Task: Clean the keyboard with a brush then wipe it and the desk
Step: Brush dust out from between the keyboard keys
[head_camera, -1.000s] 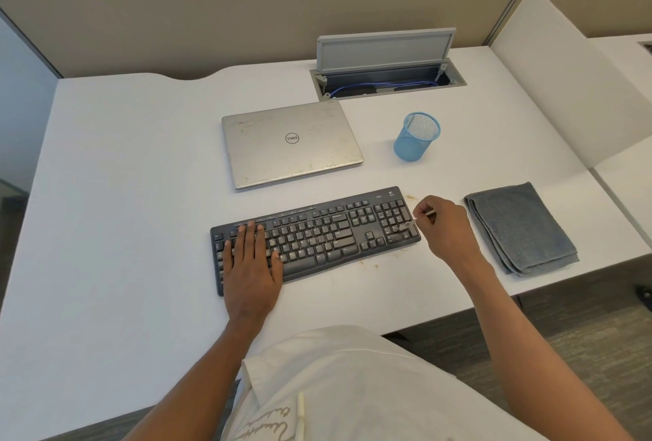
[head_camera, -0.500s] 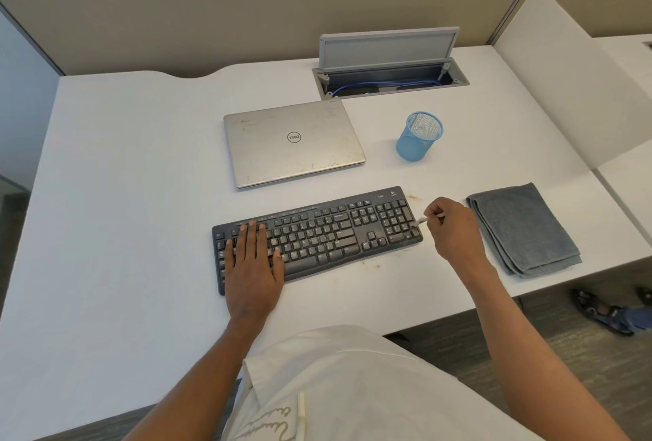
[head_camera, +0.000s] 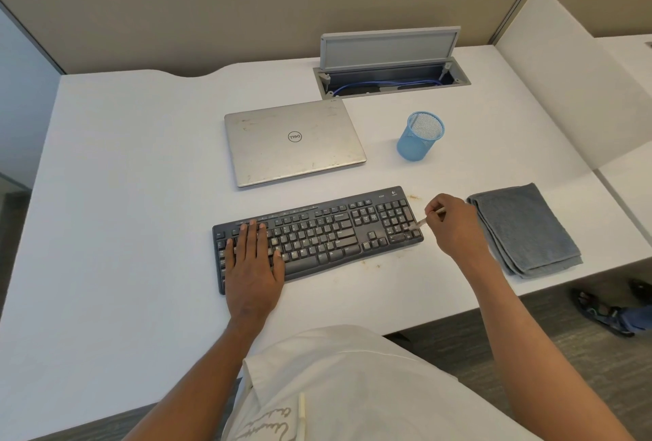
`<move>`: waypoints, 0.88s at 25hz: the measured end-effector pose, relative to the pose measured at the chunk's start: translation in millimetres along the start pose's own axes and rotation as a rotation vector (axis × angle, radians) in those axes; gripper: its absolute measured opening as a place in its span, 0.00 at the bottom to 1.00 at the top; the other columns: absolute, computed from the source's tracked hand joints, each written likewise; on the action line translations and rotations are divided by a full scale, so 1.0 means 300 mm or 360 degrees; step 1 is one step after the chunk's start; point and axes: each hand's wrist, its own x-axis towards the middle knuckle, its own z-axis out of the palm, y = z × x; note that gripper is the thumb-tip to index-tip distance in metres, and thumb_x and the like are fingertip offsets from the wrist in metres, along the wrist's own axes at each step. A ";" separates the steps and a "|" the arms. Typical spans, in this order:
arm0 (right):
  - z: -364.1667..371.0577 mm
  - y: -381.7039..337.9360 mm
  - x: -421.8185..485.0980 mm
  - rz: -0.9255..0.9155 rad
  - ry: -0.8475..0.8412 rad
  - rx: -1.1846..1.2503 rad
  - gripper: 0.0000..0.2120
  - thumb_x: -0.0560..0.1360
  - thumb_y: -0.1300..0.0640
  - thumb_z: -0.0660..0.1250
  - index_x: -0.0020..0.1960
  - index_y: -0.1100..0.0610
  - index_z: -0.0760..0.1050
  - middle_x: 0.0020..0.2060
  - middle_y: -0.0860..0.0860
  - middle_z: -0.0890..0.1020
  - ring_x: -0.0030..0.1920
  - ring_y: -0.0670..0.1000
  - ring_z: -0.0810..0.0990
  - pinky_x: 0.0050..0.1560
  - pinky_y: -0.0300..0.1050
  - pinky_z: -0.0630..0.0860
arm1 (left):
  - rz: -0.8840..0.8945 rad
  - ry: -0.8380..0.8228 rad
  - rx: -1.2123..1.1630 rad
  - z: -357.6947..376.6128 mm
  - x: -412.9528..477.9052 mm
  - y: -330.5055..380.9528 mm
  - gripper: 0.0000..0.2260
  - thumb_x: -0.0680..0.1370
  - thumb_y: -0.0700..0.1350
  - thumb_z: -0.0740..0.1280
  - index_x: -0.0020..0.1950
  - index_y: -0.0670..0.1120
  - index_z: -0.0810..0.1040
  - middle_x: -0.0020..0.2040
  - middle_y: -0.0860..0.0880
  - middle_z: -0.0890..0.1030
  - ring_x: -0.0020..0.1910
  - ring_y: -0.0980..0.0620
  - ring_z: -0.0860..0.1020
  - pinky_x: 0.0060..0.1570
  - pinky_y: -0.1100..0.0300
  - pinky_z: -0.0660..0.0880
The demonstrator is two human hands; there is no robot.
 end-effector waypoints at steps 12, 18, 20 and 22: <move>0.050 0.044 -0.032 -0.0028 0.0003 -0.0058 0.08 0.83 0.61 0.58 0.50 0.54 0.74 0.35 0.57 0.82 0.35 0.60 0.81 0.36 0.59 0.78 | -0.0011 0.0018 -0.0003 0.002 -0.001 0.000 0.27 0.86 0.53 0.52 0.82 0.40 0.68 0.82 0.41 0.68 0.83 0.42 0.64 0.83 0.40 0.56; 0.033 0.014 -0.014 -0.0081 0.0128 -0.0039 0.09 0.82 0.62 0.57 0.51 0.54 0.75 0.34 0.56 0.81 0.35 0.58 0.80 0.36 0.55 0.77 | -0.0004 0.0033 0.0000 0.004 -0.002 -0.001 0.27 0.86 0.52 0.54 0.82 0.40 0.68 0.82 0.41 0.68 0.82 0.42 0.64 0.82 0.40 0.57; 0.048 0.009 -0.019 -0.0088 0.0106 -0.0046 0.08 0.83 0.62 0.58 0.52 0.54 0.75 0.35 0.56 0.81 0.35 0.59 0.80 0.36 0.56 0.78 | -0.0001 0.0034 0.0002 0.004 -0.002 -0.002 0.27 0.86 0.52 0.54 0.82 0.40 0.68 0.82 0.41 0.68 0.83 0.42 0.64 0.83 0.40 0.57; 0.063 0.020 -0.036 -0.0089 0.0046 -0.0109 0.07 0.83 0.62 0.58 0.52 0.54 0.75 0.35 0.57 0.81 0.34 0.60 0.79 0.35 0.58 0.78 | -0.0004 0.0029 -0.0003 0.003 -0.002 -0.001 0.27 0.86 0.52 0.53 0.82 0.40 0.68 0.82 0.41 0.68 0.83 0.42 0.64 0.83 0.40 0.56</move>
